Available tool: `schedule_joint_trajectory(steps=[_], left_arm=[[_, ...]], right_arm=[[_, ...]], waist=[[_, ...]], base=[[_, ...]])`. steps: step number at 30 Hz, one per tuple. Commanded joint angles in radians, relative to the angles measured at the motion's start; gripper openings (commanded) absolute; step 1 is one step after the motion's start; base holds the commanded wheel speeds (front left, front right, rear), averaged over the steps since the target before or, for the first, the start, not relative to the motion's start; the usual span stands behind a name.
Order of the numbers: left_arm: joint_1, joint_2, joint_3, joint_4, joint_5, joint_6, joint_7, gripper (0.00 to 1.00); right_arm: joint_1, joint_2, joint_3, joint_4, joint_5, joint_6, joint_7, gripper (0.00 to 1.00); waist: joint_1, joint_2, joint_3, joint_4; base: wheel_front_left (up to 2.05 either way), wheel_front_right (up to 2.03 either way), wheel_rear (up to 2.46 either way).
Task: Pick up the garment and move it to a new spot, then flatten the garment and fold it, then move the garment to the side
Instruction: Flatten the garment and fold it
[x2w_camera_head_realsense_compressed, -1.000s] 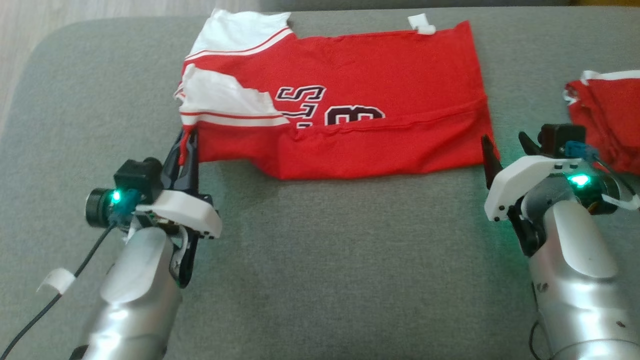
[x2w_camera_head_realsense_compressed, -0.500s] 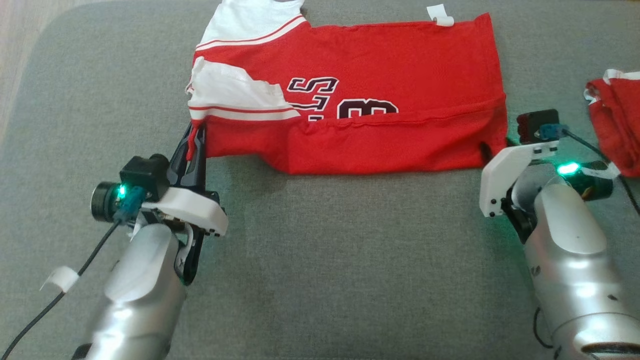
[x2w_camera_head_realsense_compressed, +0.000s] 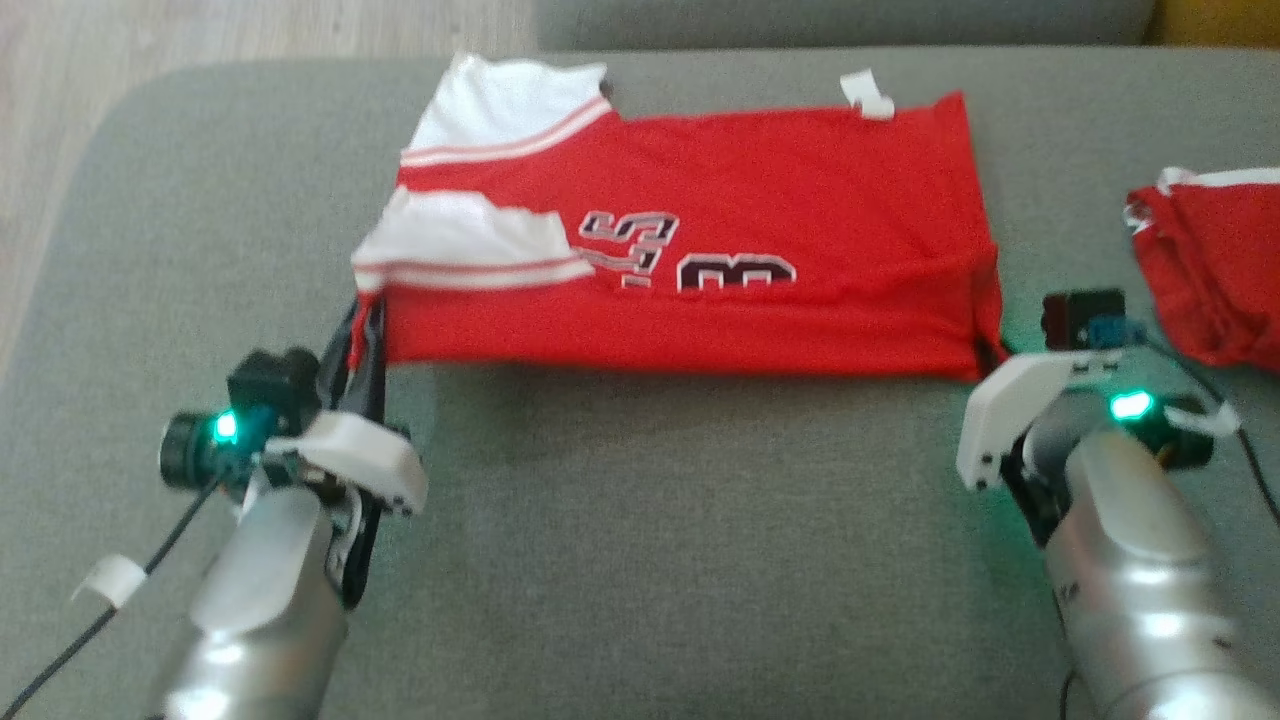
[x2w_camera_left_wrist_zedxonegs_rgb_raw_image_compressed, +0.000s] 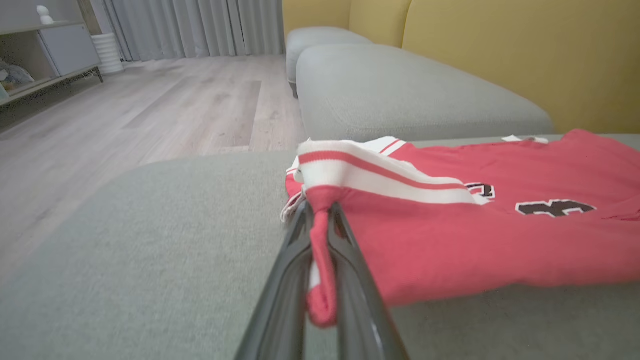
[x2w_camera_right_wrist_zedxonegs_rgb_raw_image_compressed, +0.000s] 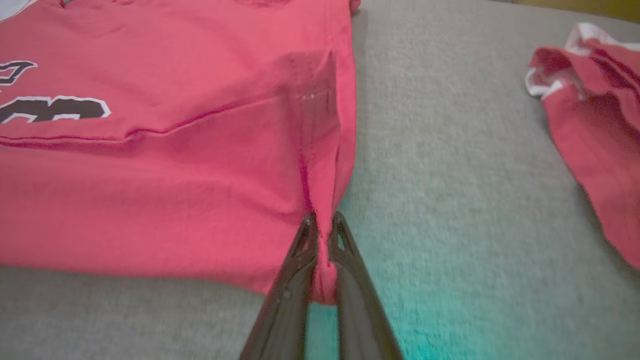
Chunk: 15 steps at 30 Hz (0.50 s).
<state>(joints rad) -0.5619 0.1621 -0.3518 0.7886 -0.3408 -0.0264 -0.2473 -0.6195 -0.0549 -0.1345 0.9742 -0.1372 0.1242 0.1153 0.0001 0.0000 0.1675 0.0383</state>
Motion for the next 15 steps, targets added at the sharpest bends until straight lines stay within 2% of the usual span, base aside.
schedule_joint_trajectory(steps=[1, 9, 15], left_arm=[[-0.002, 0.043, 0.028, -0.011, -0.001, 0.008, 0.001, 0.00], [0.117, 0.079, -0.014, 0.009, 0.000, -0.013, 0.087, 0.00], [0.239, 0.104, -0.051, -0.043, -0.017, -0.042, 0.198, 0.00]], right_arm=[[0.007, 0.005, 0.020, -0.015, 0.014, 0.007, -0.015, 0.00], [0.123, 0.005, 0.063, -0.040, 0.070, 0.007, 0.010, 0.00], [0.231, 0.005, 0.086, -0.149, 0.108, 0.007, 0.102, 0.00]], waist=[[-0.0001, 0.0000, -0.036, -0.011], [-0.0001, 0.0000, -0.154, -0.034], [-0.0001, 0.0000, -0.208, -0.041]], base=[[0.00, 0.00, 0.00], [0.00, 0.00, 0.00], [0.00, 0.00, 0.00]])
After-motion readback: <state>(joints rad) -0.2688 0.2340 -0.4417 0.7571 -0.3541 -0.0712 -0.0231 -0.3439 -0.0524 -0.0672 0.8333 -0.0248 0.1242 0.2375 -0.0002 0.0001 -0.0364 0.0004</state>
